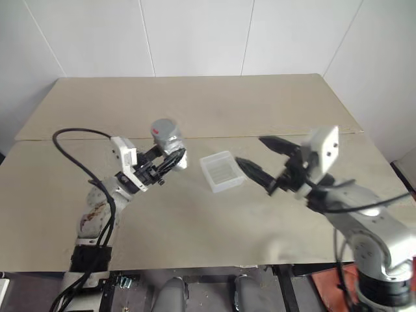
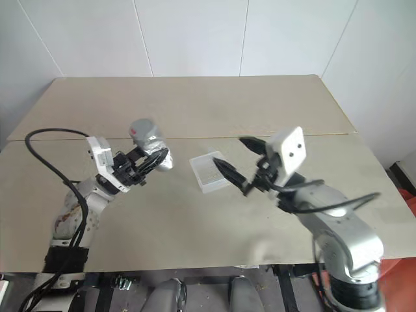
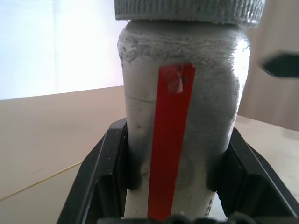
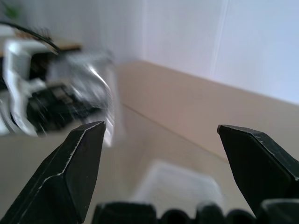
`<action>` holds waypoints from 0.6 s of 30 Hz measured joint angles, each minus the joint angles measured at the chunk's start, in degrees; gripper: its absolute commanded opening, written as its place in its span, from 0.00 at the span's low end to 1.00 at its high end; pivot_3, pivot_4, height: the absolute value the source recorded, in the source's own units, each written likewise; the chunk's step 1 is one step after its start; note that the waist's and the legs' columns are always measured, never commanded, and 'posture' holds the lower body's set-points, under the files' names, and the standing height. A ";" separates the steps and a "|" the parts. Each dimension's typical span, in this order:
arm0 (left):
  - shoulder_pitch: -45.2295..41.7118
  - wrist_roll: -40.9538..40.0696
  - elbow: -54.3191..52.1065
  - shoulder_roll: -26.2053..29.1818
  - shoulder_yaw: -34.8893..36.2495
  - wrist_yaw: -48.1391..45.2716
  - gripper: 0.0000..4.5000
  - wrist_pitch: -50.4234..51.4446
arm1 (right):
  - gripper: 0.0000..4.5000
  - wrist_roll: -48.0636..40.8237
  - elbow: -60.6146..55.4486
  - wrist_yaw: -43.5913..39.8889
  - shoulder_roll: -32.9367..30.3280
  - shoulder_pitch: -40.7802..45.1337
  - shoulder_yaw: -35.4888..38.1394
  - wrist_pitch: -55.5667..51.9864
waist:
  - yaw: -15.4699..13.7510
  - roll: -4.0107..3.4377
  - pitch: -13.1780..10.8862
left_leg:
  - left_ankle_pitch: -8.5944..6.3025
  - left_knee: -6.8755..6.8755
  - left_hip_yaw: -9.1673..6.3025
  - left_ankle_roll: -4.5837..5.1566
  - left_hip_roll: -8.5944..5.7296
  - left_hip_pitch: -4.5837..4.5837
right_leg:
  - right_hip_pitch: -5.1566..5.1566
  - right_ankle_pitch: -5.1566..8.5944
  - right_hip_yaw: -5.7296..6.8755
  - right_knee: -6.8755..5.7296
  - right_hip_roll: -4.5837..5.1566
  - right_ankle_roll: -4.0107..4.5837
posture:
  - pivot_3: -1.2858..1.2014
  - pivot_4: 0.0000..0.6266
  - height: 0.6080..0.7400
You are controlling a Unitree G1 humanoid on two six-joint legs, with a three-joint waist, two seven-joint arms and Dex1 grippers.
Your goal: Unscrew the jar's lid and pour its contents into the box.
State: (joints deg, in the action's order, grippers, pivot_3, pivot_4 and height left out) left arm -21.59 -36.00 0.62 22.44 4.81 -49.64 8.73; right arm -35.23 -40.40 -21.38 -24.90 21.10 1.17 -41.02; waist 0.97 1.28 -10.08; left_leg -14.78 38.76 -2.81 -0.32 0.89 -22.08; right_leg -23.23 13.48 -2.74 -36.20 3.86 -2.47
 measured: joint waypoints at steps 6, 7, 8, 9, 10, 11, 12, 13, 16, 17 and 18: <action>-0.89 4.43 2.21 -3.49 -3.37 -1.49 0.47 -2.41 | 1.00 4.06 -0.22 6.71 5.65 5.32 -8.82 -2.71 | -0.13 0.00 0.00 | 0.00 -0.02 -0.08 0.00 -0.05 -0.20 | -0.13 -0.01 0.14 0.04 0.11 0.01 | 0.52 0.24 1.00; -0.89 4.68 2.49 -3.64 -3.61 -1.65 0.47 -2.64 | 1.00 4.28 -0.30 6.95 5.69 5.32 -9.30 -2.94 | -0.14 0.00 0.00 | 0.00 -0.02 -0.07 0.00 -0.06 -0.22 | -0.15 -0.01 0.15 0.03 0.12 0.01 | 0.52 0.24 1.00; -0.90 5.80 2.99 -3.90 -4.08 -1.95 0.47 -3.48 | 1.00 4.74 -0.44 7.42 5.75 5.31 -9.88 -3.39 | -0.15 0.00 0.00 | 0.00 -0.02 -0.07 0.00 -0.07 -0.25 | -0.17 -0.01 0.15 0.04 0.14 0.01 | 0.52 0.24 1.00; -0.92 6.73 3.28 -4.14 -4.54 -2.34 0.47 -4.07 | 1.00 4.86 -0.68 7.83 5.82 5.31 -10.00 -3.65 | -0.15 0.00 0.00 | 0.00 -0.02 -0.07 0.00 -0.08 -0.25 | -0.17 -0.01 0.16 0.03 0.15 0.01 | 0.52 0.24 1.00; -0.93 7.04 3.61 -4.37 -4.88 -2.61 0.47 -4.70 | 1.00 4.99 -0.89 8.00 5.87 5.40 -10.04 -4.01 | -0.14 0.00 0.00 | 0.00 -0.02 -0.07 0.00 -0.08 -0.24 | -0.17 -0.01 0.16 0.03 0.15 0.01 | 0.52 0.24 1.00; -0.94 7.43 3.84 -4.67 -5.04 -2.91 0.47 -5.06 | 1.00 5.23 -1.07 8.15 5.88 5.64 -10.27 -4.52 | -0.11 0.00 0.00 | 0.00 -0.02 -0.07 0.00 -0.08 -0.24 | -0.17 -0.01 0.16 0.02 0.14 0.01 | 0.52 0.24 1.00; -0.95 7.72 4.02 -4.88 -5.18 -3.20 0.47 -5.24 | 1.00 5.51 -1.13 8.34 5.87 6.14 -10.76 -4.96 | -0.10 -0.01 0.00 | 0.00 -0.02 -0.07 0.00 -0.07 -0.23 | -0.17 -0.01 0.16 0.00 0.14 0.02 | 0.52 0.24 1.00; -1.22 8.30 4.48 -5.08 -5.67 -3.67 0.47 -5.86 | 1.00 6.26 -1.22 8.64 5.80 7.24 -11.78 -5.50 | -0.04 -0.01 0.00 | 0.00 -0.02 -0.09 0.00 -0.07 -0.21 | -0.17 -0.02 0.17 -0.03 0.12 0.03 | 0.52 0.24 1.00; -1.80 9.85 5.10 -5.80 -6.67 -4.57 0.47 -7.62 | 1.00 7.65 -1.21 9.25 6.06 8.93 -12.66 -5.97 | 0.04 -0.01 0.00 | 0.00 -0.02 -0.12 0.01 -0.04 -0.19 | -0.17 -0.04 0.19 -0.05 0.06 0.07 | 0.52 0.24 1.00; -1.83 9.93 5.10 -6.08 -6.84 -4.82 0.47 -7.61 | 1.00 7.95 -1.16 9.32 6.28 9.28 -12.83 -6.11 | 0.06 -0.01 0.00 | 0.01 -0.02 -0.13 0.01 -0.04 -0.19 | -0.17 -0.04 0.19 -0.05 0.06 0.07 | 0.52 0.24 1.00; -1.83 9.92 5.10 -6.70 -6.89 -4.85 0.47 -7.56 | 1.00 8.16 -1.06 9.33 6.46 9.59 -13.03 -6.33 | 0.05 -0.01 0.00 | 0.01 -0.02 -0.13 0.01 -0.04 -0.19 | -0.17 -0.04 0.19 -0.05 0.07 0.07 | 0.52 0.24 1.00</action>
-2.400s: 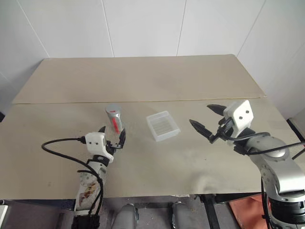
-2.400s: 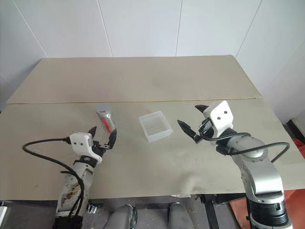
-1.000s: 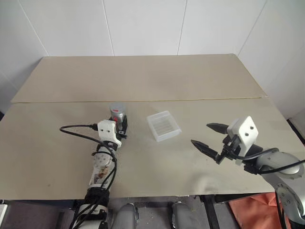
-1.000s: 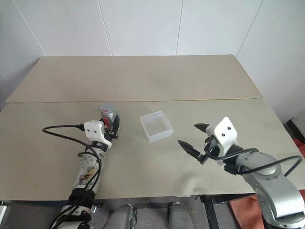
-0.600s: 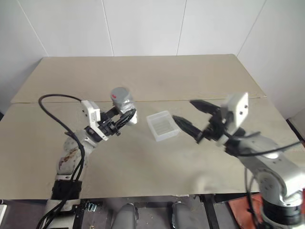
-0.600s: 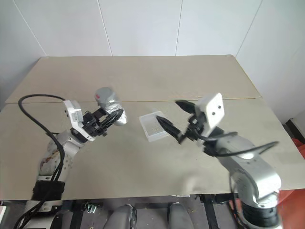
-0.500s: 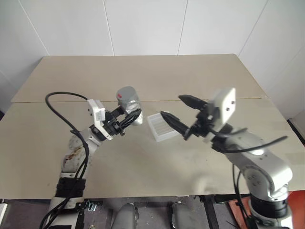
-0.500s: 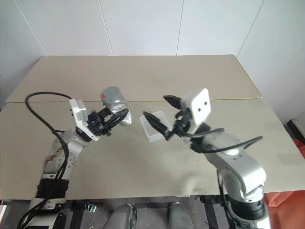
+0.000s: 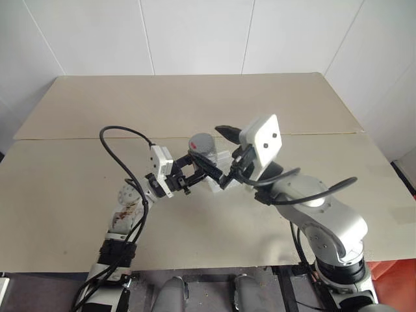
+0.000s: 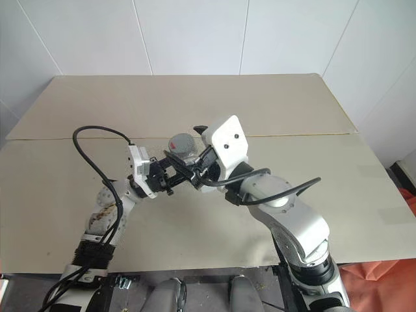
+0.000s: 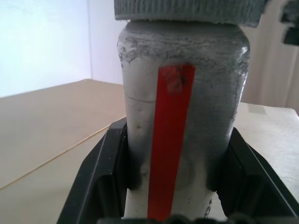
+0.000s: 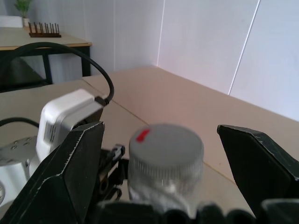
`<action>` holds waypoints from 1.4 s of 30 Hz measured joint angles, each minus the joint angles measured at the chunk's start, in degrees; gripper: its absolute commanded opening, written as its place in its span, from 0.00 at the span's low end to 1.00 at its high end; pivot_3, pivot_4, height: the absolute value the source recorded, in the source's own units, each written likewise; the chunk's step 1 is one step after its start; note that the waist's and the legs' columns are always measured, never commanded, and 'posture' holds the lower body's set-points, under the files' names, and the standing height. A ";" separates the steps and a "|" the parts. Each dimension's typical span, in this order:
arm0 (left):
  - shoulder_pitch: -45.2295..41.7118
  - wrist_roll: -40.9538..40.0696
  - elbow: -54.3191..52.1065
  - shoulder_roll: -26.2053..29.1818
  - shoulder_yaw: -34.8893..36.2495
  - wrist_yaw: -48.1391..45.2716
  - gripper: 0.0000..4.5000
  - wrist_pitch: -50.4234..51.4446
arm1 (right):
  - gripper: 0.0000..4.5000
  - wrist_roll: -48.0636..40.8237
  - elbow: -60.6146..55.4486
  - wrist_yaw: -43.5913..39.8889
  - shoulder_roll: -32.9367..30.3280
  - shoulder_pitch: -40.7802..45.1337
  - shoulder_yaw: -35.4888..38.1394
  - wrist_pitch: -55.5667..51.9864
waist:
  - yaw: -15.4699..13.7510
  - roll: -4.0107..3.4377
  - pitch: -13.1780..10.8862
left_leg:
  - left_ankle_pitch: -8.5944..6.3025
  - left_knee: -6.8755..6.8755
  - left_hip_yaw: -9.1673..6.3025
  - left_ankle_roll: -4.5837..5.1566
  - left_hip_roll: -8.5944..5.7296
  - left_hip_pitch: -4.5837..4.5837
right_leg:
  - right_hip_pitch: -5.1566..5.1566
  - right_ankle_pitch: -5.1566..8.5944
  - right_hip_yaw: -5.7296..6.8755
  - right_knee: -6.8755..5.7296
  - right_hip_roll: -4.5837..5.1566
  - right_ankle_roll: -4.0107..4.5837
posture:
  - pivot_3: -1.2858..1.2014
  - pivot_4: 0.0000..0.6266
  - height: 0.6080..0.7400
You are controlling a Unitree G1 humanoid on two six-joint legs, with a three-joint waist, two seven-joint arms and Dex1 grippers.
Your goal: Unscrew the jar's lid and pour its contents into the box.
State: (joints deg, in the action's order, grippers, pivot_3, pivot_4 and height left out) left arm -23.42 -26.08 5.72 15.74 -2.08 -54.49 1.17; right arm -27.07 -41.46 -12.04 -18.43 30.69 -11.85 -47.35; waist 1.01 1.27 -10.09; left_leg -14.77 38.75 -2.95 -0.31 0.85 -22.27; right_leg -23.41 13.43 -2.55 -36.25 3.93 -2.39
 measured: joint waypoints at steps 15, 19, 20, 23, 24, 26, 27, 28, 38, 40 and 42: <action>-0.05 1.11 0.10 -0.77 -0.25 -1.60 0.47 -1.52 | 1.00 2.35 1.49 -0.09 1.89 0.12 -1.10 -1.99 | 0.03 0.00 0.00 | 0.00 0.00 0.00 0.00 -0.01 -0.01 | 0.00 0.00 0.00 0.01 0.01 0.00 | 0.52 0.24 1.00; -0.05 1.25 0.34 -0.78 -0.25 -2.03 0.47 -1.62 | 1.00 3.31 1.52 -0.28 1.73 0.12 -1.11 -2.24 | 0.02 0.00 0.00 | 0.00 0.00 0.00 0.00 -0.01 -0.02 | 0.00 0.00 0.00 0.02 0.02 -0.01 | 0.52 0.24 1.00; -0.05 1.25 0.51 -0.80 -0.25 -2.13 0.47 -1.62 | 0.96 3.37 1.52 -0.30 1.73 0.12 -1.11 -2.31 | 0.02 0.00 0.00 | 0.00 0.00 0.00 0.00 -0.01 -0.02 | 0.00 0.00 0.00 0.02 0.02 -0.01 | 0.52 0.24 1.00; -0.05 1.26 0.89 -0.82 -0.25 -2.43 0.47 -1.63 | 0.81 3.41 1.52 -0.29 1.84 0.12 -1.11 -2.65 | 0.02 0.00 0.00 | 0.00 0.00 0.00 0.00 -0.01 -0.01 | 0.00 0.00 0.00 0.02 0.01 -0.01 | 0.52 0.24 1.00; -0.05 1.26 1.02 -0.84 -0.25 -2.50 0.47 -1.63 | 0.75 3.44 1.52 -0.28 1.85 0.12 -1.11 -2.81 | 0.03 0.00 0.00 | 0.00 0.00 0.00 0.00 -0.01 -0.01 | 0.00 0.00 0.00 0.01 0.01 -0.01 | 0.52 0.24 1.00; -0.05 1.26 1.09 -0.87 -0.25 -2.54 0.47 -1.63 | 0.60 3.59 1.52 -0.27 1.91 0.12 -1.09 -2.94 | 0.02 0.00 0.00 | 0.00 0.00 0.00 0.00 -0.01 -0.01 | 0.00 0.00 0.00 0.01 0.01 -0.01 | 0.52 0.24 1.00; -0.05 1.26 1.09 -0.89 -0.25 -2.54 0.47 -1.63 | 0.60 3.65 1.52 -0.27 1.93 0.12 -1.08 -2.95 | 0.02 0.00 0.00 | 0.00 0.00 0.00 0.00 0.00 -0.01 | 0.00 0.00 0.00 0.01 0.01 -0.01 | 0.52 0.24 1.00; -0.05 1.26 1.10 -0.90 -0.25 -2.54 0.47 -1.62 | 0.60 3.75 1.52 -0.28 1.93 0.11 -1.08 -2.96 | 0.02 0.00 0.00 | 0.00 0.00 0.00 0.00 -0.01 -0.01 | 0.00 0.00 0.00 0.01 0.01 -0.01 | 0.52 0.24 1.00; -0.05 1.18 1.34 -0.14 -0.31 -4.91 0.47 -1.53 | 0.60 3.63 1.05 -2.86 0.35 -0.46 -0.73 -2.52 | 0.02 0.00 0.00 | 0.00 0.00 0.00 0.00 -0.01 -0.02 | 0.00 0.01 0.01 0.03 0.01 -0.01 | 0.52 0.24 1.00; -0.05 0.36 1.32 0.68 -0.40 -7.55 0.47 -1.13 | 0.60 1.50 1.12 -6.21 -1.08 -0.89 0.86 -2.02 | 0.02 0.00 0.00 | 0.00 0.00 0.00 0.00 0.00 -0.02 | 0.00 0.01 0.01 0.04 0.02 -0.01 | 0.52 0.24 1.00; -0.09 -0.61 1.25 1.41 -0.49 -9.67 0.47 -0.84 | 0.60 -0.99 1.61 -9.28 -2.27 -0.90 2.67 -1.85 | 0.03 0.00 0.00 | 0.00 0.00 0.00 0.00 0.00 -0.02 | 0.01 0.01 0.01 0.05 0.02 -0.01 | 0.52 0.24 1.00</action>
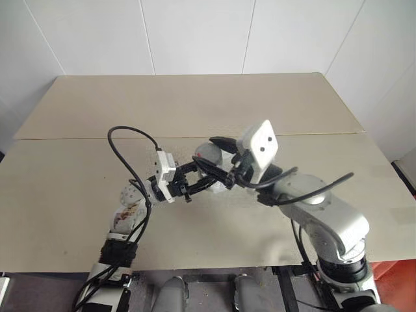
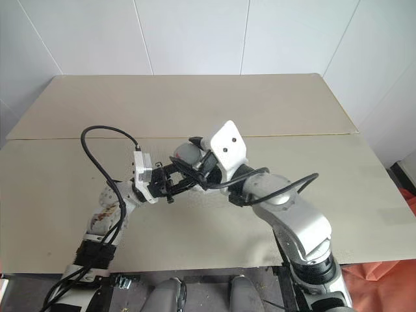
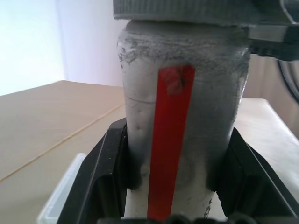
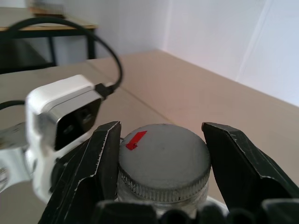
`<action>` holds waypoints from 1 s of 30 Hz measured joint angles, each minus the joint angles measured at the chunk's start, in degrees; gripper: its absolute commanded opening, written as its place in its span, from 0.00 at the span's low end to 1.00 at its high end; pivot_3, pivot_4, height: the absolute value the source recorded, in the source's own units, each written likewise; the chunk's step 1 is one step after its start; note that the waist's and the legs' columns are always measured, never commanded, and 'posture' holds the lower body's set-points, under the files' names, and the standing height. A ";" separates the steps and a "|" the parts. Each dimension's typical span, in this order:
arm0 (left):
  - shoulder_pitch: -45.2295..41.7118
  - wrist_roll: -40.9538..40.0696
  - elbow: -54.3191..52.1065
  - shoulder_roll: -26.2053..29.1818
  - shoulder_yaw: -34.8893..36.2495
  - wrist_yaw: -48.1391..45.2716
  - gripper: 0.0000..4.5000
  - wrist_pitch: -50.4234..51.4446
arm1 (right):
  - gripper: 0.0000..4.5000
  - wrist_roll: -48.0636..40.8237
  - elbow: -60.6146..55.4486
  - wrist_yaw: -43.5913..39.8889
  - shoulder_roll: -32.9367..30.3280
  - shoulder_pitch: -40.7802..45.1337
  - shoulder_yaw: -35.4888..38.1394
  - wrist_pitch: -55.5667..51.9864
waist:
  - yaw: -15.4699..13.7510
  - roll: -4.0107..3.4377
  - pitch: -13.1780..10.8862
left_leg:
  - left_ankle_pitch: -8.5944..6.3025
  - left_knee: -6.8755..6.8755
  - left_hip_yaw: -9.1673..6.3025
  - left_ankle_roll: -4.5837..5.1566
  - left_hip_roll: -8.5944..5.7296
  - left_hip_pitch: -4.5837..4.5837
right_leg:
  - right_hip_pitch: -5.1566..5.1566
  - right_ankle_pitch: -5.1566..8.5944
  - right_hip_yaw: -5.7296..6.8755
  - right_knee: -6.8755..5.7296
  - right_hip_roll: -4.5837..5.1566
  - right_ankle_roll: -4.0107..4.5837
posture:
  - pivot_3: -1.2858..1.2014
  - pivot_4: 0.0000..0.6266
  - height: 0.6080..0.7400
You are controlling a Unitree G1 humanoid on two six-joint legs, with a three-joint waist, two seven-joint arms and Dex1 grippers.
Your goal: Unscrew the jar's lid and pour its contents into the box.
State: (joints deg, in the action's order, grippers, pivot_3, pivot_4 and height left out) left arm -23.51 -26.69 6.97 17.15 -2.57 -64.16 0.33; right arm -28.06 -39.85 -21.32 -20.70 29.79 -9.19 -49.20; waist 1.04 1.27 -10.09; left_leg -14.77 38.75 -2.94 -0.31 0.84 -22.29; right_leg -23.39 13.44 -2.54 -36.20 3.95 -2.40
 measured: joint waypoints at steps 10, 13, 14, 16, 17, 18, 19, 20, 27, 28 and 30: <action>-1.42 -5.73 -1.86 3.72 0.20 -10.66 0.47 3.74 | 0.60 -13.80 13.33 -26.12 -10.83 6.27 7.44 2.76 | 0.03 -0.03 -0.02 | 0.00 0.00 0.02 0.01 0.04 0.02 | 0.03 0.00 0.02 0.04 -0.03 0.00 | 0.52 0.24 1.00; -1.83 -6.79 -1.88 3.48 0.30 -11.39 0.47 3.76 | 0.60 -14.18 19.50 -33.77 -12.03 9.13 7.34 4.70 | 0.01 -0.03 -0.03 | 0.00 0.00 0.02 0.01 0.04 0.01 | 0.03 0.00 0.02 0.02 -0.02 0.00 | 0.52 0.24 1.00; -2.02 -7.00 -1.88 3.32 0.35 -11.40 0.47 3.76 | 0.60 -14.12 21.20 -35.48 -12.05 9.96 7.24 5.38 | -0.01 -0.03 -0.03 | 0.00 0.00 0.02 0.01 0.04 0.01 | 0.02 0.00 0.02 0.02 -0.02 0.00 | 0.52 0.24 1.00; -2.25 -7.07 -1.88 2.85 0.41 -11.33 0.47 3.75 | 0.60 -13.79 23.42 -37.72 -11.96 11.29 6.96 6.32 | -0.01 -0.03 -0.03 | 0.00 0.00 0.02 0.01 0.03 0.01 | 0.02 0.00 0.01 0.03 -0.02 -0.01 | 0.52 0.24 1.00; -2.25 -7.09 -1.88 2.46 0.46 -11.15 0.47 3.74 | 0.60 -13.66 24.60 -38.68 -11.81 12.15 6.61 6.82 | 0.03 -0.04 -0.03 | 0.00 0.00 0.02 0.01 0.03 0.00 | 0.02 0.00 0.01 0.03 -0.02 0.00 | 0.52 0.24 1.00; -2.25 -7.09 -1.88 2.07 0.43 -11.06 0.47 3.71 | 0.60 -13.56 25.20 -39.39 -11.60 12.62 6.35 7.43 | -0.01 -0.03 -0.03 | 0.00 0.00 0.01 0.01 0.03 0.00 | 0.02 0.00 0.02 0.03 -0.02 -0.01 | 0.52 0.24 1.00; -2.24 -7.05 -1.88 1.76 0.40 -10.99 0.47 3.69 | 0.60 -13.47 25.74 -39.84 -11.33 13.01 6.12 7.83 | -0.02 -0.03 -0.03 | 0.00 0.00 0.01 0.01 0.03 0.00 | 0.02 0.00 0.02 0.03 -0.02 -0.01 | 0.52 0.24 1.00; -2.17 -6.97 -1.88 1.41 0.35 -10.86 0.47 3.64 | 0.60 -13.29 26.04 -40.06 -11.03 13.32 5.94 8.18 | -0.05 -0.04 -0.03 | 0.00 0.00 0.01 0.01 0.03 -0.01 | 0.01 0.01 0.01 0.03 -0.01 -0.01 | 0.52 0.24 1.00; -1.08 -6.97 -2.46 -0.58 -0.11 -10.49 0.47 3.52 | 0.60 -12.56 25.94 -40.52 -9.31 13.57 5.21 9.96 | -0.12 -0.04 -0.03 | 0.00 0.00 0.01 0.00 0.02 -0.01 | 0.01 0.00 0.02 0.00 0.00 -0.01 | 0.52 0.24 1.00; -1.08 -6.96 -2.56 -0.68 -0.12 -10.43 0.47 3.52 | 0.60 -12.37 25.87 -40.56 -9.31 13.58 5.17 10.17 | -0.13 -0.04 -0.03 | 0.00 0.00 0.01 0.00 0.02 0.00 | 0.01 0.00 0.02 0.00 0.00 -0.01 | 0.52 0.24 1.00; -1.08 -6.88 -2.57 -0.82 -0.12 -10.39 0.47 3.51 | 0.60 -11.94 25.83 -40.63 -9.31 13.57 5.17 10.52 | -0.12 -0.04 -0.03 | 0.00 0.01 0.01 0.00 0.02 0.00 | 0.01 0.00 0.02 -0.01 0.00 -0.01 | 0.52 0.24 1.00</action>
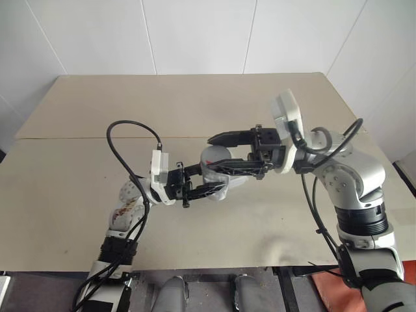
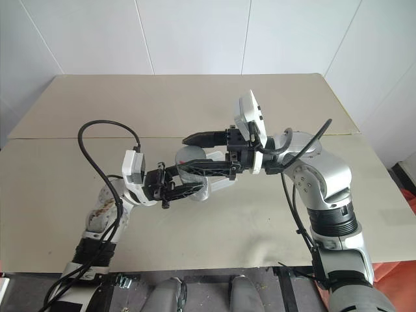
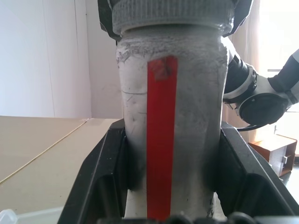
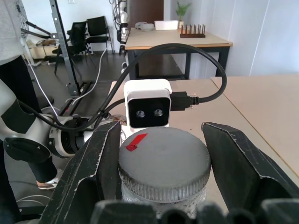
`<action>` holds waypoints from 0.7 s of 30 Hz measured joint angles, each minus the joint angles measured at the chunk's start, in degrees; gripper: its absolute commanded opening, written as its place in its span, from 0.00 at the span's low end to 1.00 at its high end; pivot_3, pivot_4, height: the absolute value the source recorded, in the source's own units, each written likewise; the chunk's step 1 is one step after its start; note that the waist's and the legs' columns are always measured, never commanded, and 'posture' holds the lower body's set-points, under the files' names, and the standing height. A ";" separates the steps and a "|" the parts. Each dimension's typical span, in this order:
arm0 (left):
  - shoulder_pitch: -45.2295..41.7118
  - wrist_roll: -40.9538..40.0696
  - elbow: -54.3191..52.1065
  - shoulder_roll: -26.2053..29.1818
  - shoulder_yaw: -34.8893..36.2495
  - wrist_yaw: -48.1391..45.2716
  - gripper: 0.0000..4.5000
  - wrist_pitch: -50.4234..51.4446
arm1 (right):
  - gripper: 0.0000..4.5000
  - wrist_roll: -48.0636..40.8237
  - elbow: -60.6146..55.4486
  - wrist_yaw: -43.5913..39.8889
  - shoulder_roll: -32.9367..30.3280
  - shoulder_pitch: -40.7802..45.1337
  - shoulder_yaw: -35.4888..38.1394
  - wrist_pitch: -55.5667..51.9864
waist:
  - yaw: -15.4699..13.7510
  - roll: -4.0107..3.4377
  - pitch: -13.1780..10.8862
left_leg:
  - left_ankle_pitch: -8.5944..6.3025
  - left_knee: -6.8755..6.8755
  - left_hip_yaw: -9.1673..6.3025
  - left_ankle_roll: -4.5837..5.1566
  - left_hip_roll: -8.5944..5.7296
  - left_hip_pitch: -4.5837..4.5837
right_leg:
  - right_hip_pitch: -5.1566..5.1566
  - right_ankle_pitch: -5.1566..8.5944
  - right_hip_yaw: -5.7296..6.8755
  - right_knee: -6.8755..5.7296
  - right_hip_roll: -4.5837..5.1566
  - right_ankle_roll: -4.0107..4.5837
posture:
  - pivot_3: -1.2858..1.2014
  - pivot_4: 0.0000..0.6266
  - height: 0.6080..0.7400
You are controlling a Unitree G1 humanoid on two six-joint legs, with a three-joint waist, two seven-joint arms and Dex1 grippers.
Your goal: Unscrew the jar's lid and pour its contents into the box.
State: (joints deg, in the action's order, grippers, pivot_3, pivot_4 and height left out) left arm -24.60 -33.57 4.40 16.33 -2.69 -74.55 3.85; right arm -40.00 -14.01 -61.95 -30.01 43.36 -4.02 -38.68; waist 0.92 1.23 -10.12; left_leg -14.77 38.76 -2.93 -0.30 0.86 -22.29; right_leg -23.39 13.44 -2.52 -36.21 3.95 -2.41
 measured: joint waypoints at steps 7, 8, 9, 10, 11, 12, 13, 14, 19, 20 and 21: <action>-0.11 0.69 0.08 -1.06 -1.07 -0.84 0.47 -0.36 | 0.65 -0.01 0.23 4.61 1.39 1.52 2.50 0.74 | -0.01 -0.01 0.00 | 0.00 0.01 0.01 0.00 -0.02 -0.02 | -0.01 0.00 0.00 0.00 0.02 -0.01 | 0.52 0.24 1.00; -0.11 0.73 0.08 -1.13 -1.16 -0.90 0.47 -0.42 | 0.69 -0.01 0.23 4.78 1.07 1.77 2.63 0.64 | -0.02 -0.01 0.00 | 0.00 0.01 0.01 0.00 -0.02 -0.01 | -0.01 0.00 0.00 0.01 0.02 -0.01 | 0.52 0.24 1.00; -0.12 0.76 0.09 -1.13 -1.08 -0.87 0.47 -0.99 | 0.77 -0.23 0.05 4.81 -0.02 2.18 2.91 0.20 | -0.06 -0.01 0.00 | 0.00 0.00 0.00 0.00 -0.01 -0.01 | -0.01 0.00 0.00 0.01 0.01 0.00 | 0.52 0.24 1.00; -0.12 0.76 0.11 -1.11 -0.84 -0.84 0.47 -1.42 | 0.84 -0.63 -0.15 5.03 -0.54 2.16 3.25 -0.27 | -0.07 -0.01 0.00 | 0.00 -0.01 0.00 0.00 0.00 -0.01 | -0.01 0.00 0.01 0.02 0.00 0.00 | 0.52 0.24 1.00; -0.13 0.77 0.16 -1.10 -0.70 -0.78 0.47 -1.65 | 0.92 -0.88 -0.34 5.61 -0.54 2.12 3.81 -0.44 | -0.06 -0.01 0.00 | 0.00 -0.01 0.00 0.00 0.00 -0.01 | -0.01 0.00 0.01 0.02 0.01 0.00 | 0.52 0.24 1.00; -0.14 0.80 0.21 -1.10 -0.68 -0.74 0.47 -1.93 | 0.98 -1.01 -0.85 6.85 -0.39 1.94 4.71 -0.45 | -0.07 -0.01 -0.01 | 0.00 -0.01 0.00 0.00 -0.01 -0.02 | -0.01 0.00 0.01 0.02 0.01 0.00 | 0.52 0.24 1.00; -0.15 0.94 0.40 -1.12 -0.68 -0.63 0.47 -2.31 | 0.98 -1.31 -1.61 8.20 -0.47 1.77 5.54 -0.60 | -0.07 -0.01 -0.01 | 0.00 -0.01 0.00 0.00 -0.01 -0.02 | -0.01 0.00 0.01 0.02 0.02 -0.01 | 0.52 0.24 1.00; -0.16 1.22 0.65 -1.15 -0.68 -0.42 0.47 -2.55 | 0.98 -1.77 -2.43 9.33 -0.87 1.59 6.43 -0.91 | -0.07 -0.01 -0.01 | 0.00 -0.01 0.00 0.00 -0.01 -0.02 | -0.01 0.00 0.00 0.02 0.02 -0.01 | 0.52 0.24 1.00; 0.00 4.79 3.26 -1.94 0.02 3.13 0.47 -6.59 | 0.98 -2.11 -13.21 17.44 -6.72 -1.89 10.18 -5.48 | -0.23 -0.01 -0.01 | 0.00 -0.02 0.00 0.00 -0.02 -0.04 | -0.01 0.01 0.03 0.06 0.04 -0.01 | 0.52 0.24 1.00; 0.02 5.18 3.48 -2.32 0.27 3.83 0.47 -7.19 | 0.98 -1.89 -15.02 18.75 -6.92 -2.70 10.00 -6.14 | -0.23 -0.01 -0.01 | 0.00 -0.02 -0.01 0.00 -0.01 -0.05 | -0.01 0.01 0.03 0.06 0.03 -0.01 | 0.52 0.24 1.00; -0.16 6.25 4.20 -3.08 0.44 5.57 0.47 -8.64 | 0.98 -1.53 -18.93 22.74 -6.84 -4.61 9.47 -8.11 | -0.23 -0.01 -0.01 | 0.00 -0.02 -0.01 0.00 -0.02 -0.05 | -0.01 0.01 0.03 0.04 0.04 -0.01 | 0.52 0.24 1.00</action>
State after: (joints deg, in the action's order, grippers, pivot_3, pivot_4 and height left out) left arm -24.75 -27.33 8.60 13.26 -2.25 -68.98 -4.80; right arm -41.52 -32.94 -39.22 -36.85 38.76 5.45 -46.79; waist 0.69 1.22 -10.12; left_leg -14.77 38.74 -2.94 -0.30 0.84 -22.34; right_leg -23.40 13.45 -2.50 -36.17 4.00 -2.43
